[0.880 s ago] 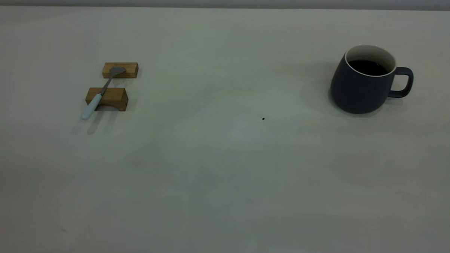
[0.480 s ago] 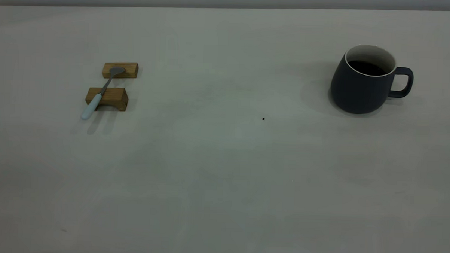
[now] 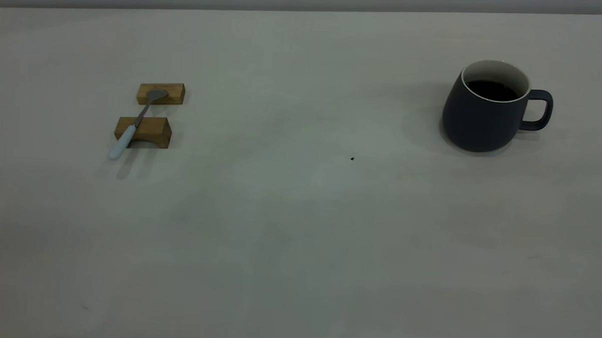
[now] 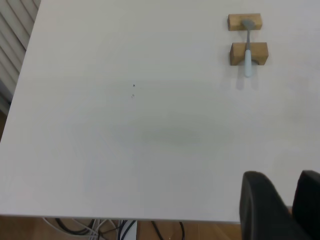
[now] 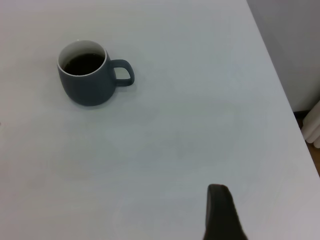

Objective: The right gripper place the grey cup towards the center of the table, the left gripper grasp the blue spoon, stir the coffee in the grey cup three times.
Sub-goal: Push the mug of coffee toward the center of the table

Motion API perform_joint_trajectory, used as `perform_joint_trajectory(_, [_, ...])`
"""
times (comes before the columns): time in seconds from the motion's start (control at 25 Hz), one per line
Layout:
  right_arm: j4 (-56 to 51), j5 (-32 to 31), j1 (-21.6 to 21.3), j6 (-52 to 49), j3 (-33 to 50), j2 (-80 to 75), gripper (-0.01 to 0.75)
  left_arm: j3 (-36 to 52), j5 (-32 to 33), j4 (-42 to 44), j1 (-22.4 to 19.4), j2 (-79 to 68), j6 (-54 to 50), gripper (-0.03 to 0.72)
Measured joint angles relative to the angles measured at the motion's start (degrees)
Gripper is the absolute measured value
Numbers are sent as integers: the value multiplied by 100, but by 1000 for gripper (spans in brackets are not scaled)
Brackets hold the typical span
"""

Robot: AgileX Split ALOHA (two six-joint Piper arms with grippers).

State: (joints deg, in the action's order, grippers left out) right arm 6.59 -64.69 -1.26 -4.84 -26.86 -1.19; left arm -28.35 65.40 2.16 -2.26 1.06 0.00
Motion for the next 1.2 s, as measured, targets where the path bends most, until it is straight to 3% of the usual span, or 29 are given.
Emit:
perform_joint_trajectory(0.84, [-308,63,0,299,-44,-293,514,0,0,0,0,0,0,237])
perform_joint_trajectory(1.2, [-1284,1500,0,1338,-120,-2790,638,0,0,0,0,0,0,237])
